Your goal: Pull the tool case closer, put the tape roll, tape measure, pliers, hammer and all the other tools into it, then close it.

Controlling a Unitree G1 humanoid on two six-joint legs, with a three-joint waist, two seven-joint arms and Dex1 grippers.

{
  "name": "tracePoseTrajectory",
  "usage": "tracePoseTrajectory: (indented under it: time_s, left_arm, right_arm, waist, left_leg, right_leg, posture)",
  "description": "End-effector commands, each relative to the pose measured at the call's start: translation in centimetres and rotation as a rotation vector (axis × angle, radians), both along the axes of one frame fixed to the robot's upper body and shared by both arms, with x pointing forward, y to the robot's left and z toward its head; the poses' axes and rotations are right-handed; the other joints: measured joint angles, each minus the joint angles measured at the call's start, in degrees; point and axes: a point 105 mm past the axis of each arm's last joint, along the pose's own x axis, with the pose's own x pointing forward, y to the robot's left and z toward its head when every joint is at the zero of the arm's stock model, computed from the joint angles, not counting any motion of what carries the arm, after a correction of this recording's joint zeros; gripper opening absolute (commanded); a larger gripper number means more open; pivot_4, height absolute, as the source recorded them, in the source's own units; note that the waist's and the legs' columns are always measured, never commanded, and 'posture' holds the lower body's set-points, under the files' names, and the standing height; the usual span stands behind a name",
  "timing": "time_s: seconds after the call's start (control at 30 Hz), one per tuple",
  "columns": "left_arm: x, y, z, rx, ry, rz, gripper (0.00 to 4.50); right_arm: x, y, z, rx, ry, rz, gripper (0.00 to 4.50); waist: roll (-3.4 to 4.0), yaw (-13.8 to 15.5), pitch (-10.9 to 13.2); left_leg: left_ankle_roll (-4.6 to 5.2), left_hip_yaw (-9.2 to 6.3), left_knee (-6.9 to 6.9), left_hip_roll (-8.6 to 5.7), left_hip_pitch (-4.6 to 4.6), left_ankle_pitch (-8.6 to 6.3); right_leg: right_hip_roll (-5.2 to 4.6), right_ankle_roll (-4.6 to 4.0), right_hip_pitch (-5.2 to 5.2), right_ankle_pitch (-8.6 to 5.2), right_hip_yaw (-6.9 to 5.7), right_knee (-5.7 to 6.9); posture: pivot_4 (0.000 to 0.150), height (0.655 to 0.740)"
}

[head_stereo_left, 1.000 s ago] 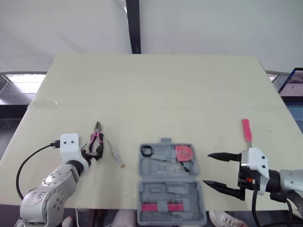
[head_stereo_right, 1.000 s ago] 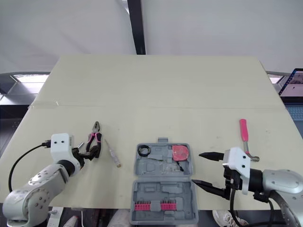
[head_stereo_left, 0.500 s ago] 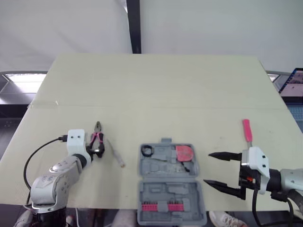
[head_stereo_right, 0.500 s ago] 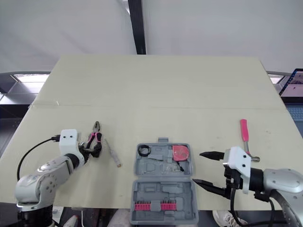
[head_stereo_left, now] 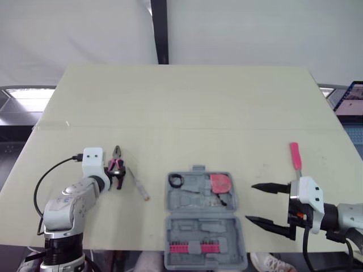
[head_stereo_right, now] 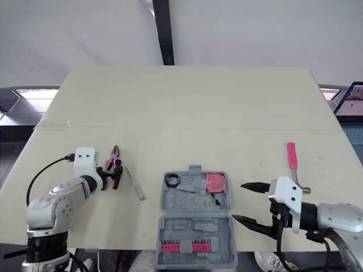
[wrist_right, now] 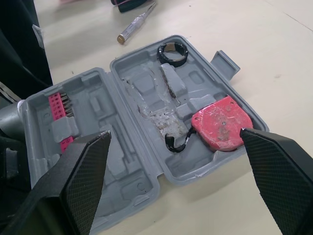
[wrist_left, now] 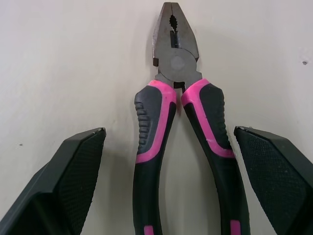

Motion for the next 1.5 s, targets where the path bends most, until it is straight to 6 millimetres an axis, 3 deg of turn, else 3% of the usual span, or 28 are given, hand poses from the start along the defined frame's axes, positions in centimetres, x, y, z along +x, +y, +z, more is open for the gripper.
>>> tracePoseTrajectory:
  time_s: [0.03,0.53,0.63,0.7,0.73,1.03,1.37,1.5]
  left_arm:
    - [0.4,0.6,0.7,0.031,-0.028,0.001,4.50]
    - [1.3,0.2,-0.1,0.048,-0.019,-0.018,4.50]
    - [1.2,0.3,-0.4,0.052,-0.010,-0.011,3.74]
    - [1.2,0.1,-0.5,0.044,-0.009,-0.013,2.71]
    - [1.1,0.1,-0.6,0.040,-0.009,-0.014,2.45]
    - [1.0,0.4,-0.6,0.071,-0.012,0.001,2.45]
    - [1.3,-0.2,6.3,0.131,-0.172,-0.112,2.45]
    - [0.3,-1.7,8.6,0.206,-0.173,-0.326,2.45]
  right_arm:
    - [0.0,0.1,0.8,-0.017,-0.037,0.007,4.46]
    - [0.1,0.3,0.8,-0.023,-0.039,0.001,4.46]
    - [0.0,0.4,0.8,-0.026,-0.039,0.001,4.50]
    - [0.0,0.4,0.8,-0.026,-0.038,0.001,4.50]
    - [0.0,0.4,0.8,-0.026,-0.038,0.001,4.50]
    - [0.1,0.3,0.7,-0.025,-0.036,0.002,4.50]
    - [0.4,0.3,0.9,-0.005,-0.051,0.005,4.50]
    - [0.6,0.5,1.4,0.026,-0.064,0.006,4.50]
  waist:
    - [0.00,0.0,0.0]
    - [0.00,0.0,0.0]
    - [0.01,0.0,0.0]
    - [0.01,0.1,0.0]
    - [0.01,0.1,0.0]
    - [0.02,0.0,0.0]
    - [-0.12,0.0,0.1]
    - [-0.11,-0.1,0.1]
  left_leg:
    - [0.00,0.00,0.00,0.00,0.00,0.00]
    - [0.00,0.01,0.02,0.00,0.01,0.00]
    - [-0.01,0.01,0.03,0.00,0.01,0.00]
    - [0.00,0.01,0.03,-0.01,0.01,0.00]
    - [0.00,0.01,0.03,-0.01,0.01,0.00]
    - [0.00,0.01,0.03,-0.01,0.02,0.00]
    - [-0.01,0.00,0.04,0.00,-0.06,0.01]
    - [-0.02,0.00,0.01,0.01,-0.06,0.01]
  right_leg:
    - [0.00,0.00,0.00,0.00,0.00,0.01]
    - [0.00,0.00,-0.01,0.00,0.00,0.04]
    - [0.00,0.00,-0.01,0.00,0.00,0.06]
    - [-0.01,0.00,-0.01,0.00,0.00,0.06]
    - [-0.01,0.00,-0.01,0.00,0.00,0.07]
    - [-0.02,0.00,-0.01,0.00,0.00,0.08]
    - [0.00,0.00,-0.10,0.00,-0.01,0.12]
    - [0.00,0.00,-0.13,0.00,-0.01,0.12]
  posture:
    - [0.150,0.7400]
    - [0.150,0.7400]
    - [0.150,0.7400]
    - [0.150,0.7400]
    - [0.150,0.7400]
    - [0.150,0.7400]
    - [0.150,0.7400]
    - [0.150,0.7400]
